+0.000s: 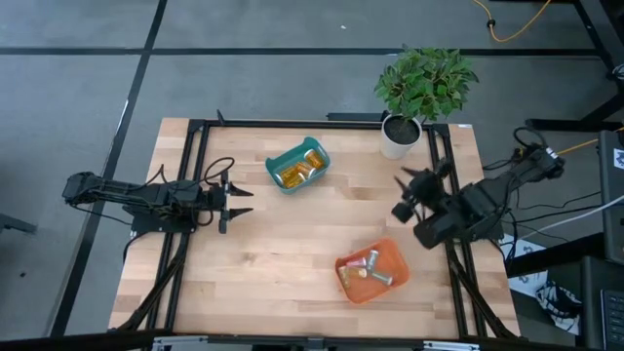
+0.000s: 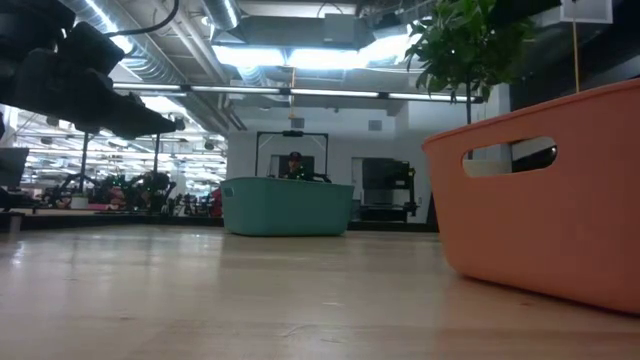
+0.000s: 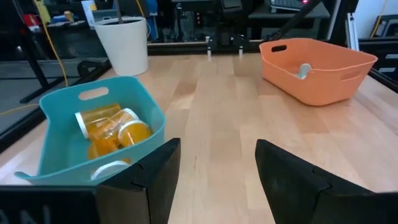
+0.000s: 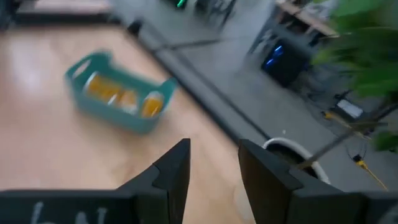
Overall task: Pick and place medicine bottles into bin by pill shape (circle, oval)
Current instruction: Return to Home Position
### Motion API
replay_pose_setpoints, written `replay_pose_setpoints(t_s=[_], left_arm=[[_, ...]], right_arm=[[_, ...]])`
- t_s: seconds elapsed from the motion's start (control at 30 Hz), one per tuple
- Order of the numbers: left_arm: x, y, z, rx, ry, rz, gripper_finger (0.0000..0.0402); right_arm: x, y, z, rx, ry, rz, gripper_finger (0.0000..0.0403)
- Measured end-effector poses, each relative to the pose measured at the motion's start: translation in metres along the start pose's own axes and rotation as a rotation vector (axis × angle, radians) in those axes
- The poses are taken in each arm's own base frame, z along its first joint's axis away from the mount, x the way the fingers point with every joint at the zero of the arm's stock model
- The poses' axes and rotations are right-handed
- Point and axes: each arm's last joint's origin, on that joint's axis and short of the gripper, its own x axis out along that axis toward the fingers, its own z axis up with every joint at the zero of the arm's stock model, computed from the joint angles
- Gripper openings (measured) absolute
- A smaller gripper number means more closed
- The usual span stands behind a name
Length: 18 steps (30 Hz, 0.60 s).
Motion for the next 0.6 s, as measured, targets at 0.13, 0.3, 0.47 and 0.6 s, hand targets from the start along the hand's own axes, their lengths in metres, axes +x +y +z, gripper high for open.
replay_pose_setpoints(t_s=[0.13,0.3,0.47,0.6], left_arm=[[0.000,0.000,0.000,0.011,0.000,0.000,0.0202],[0.000,0.000,0.000,0.078,-0.004,0.000,0.0202],[0.000,0.002,0.001,0.123,-0.001,0.076,0.0202],[-0.001,0.006,0.001,0.110,0.002,0.211,0.0202]], right_arm=[[0.011,-0.019,-0.009,0.086,-0.096,-0.105,0.0139],[0.025,-0.041,-0.014,0.155,-0.124,-0.238,0.0139],[0.042,-0.055,-0.017,0.299,-0.130,-0.366,0.0139],[0.068,-0.056,-0.028,0.370,-0.104,-0.466,0.0139]])
